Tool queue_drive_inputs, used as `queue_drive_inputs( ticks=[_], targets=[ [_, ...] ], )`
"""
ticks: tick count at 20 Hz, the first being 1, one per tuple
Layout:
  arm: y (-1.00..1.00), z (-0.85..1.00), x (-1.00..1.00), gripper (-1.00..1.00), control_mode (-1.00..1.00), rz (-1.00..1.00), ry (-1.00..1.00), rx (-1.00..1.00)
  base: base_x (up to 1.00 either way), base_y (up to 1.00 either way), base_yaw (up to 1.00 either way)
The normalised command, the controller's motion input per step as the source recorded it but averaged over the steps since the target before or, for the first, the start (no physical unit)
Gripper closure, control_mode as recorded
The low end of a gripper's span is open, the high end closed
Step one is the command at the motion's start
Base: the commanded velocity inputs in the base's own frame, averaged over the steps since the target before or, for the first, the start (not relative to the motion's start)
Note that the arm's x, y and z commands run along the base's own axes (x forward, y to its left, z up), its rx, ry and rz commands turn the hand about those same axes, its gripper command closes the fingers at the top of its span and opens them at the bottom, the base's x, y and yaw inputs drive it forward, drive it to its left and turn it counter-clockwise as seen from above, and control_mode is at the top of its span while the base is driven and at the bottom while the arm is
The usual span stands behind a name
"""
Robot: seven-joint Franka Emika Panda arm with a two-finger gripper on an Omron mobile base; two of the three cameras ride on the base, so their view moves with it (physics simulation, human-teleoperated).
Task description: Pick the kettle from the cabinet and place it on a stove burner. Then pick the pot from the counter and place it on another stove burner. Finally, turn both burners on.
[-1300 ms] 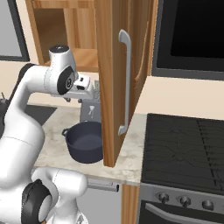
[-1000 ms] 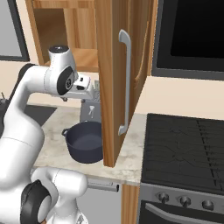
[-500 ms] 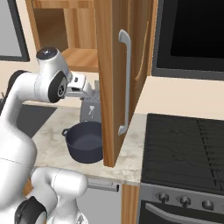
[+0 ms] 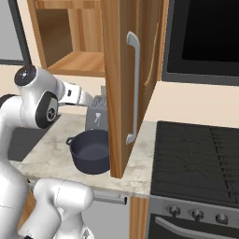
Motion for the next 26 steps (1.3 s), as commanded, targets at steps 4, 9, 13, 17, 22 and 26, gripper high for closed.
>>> queue_drive_inputs(
  ticks=[4, 9, 13, 17, 22, 26],
  targets=[
    [-0.04, 0.26, -0.21, -1.0, -1.0, -0.11, -0.2, -0.03, 0.0, 0.0, 0.0],
    [0.0, 0.32, -0.16, -1.0, -1.0, -0.08, -0.17, -0.02, 0.0, 0.0, 0.0],
    [0.0, 0.34, -0.12, -1.0, -1.0, -0.08, -0.15, -0.01, 0.0, 0.0, 0.0],
    [-0.08, 0.38, -0.13, -1.0, -1.0, -0.08, -0.14, -0.01, 0.0, 0.0, 0.0],
    [-0.1, 0.37, -0.12, -1.0, -1.0, -0.07, -0.14, -0.02, 0.0, 0.0, 0.0],
    [-0.05, 0.32, -0.08, -1.0, -1.0, -0.06, -0.13, -0.02, 0.0, 0.0, 0.0]
  ],
)
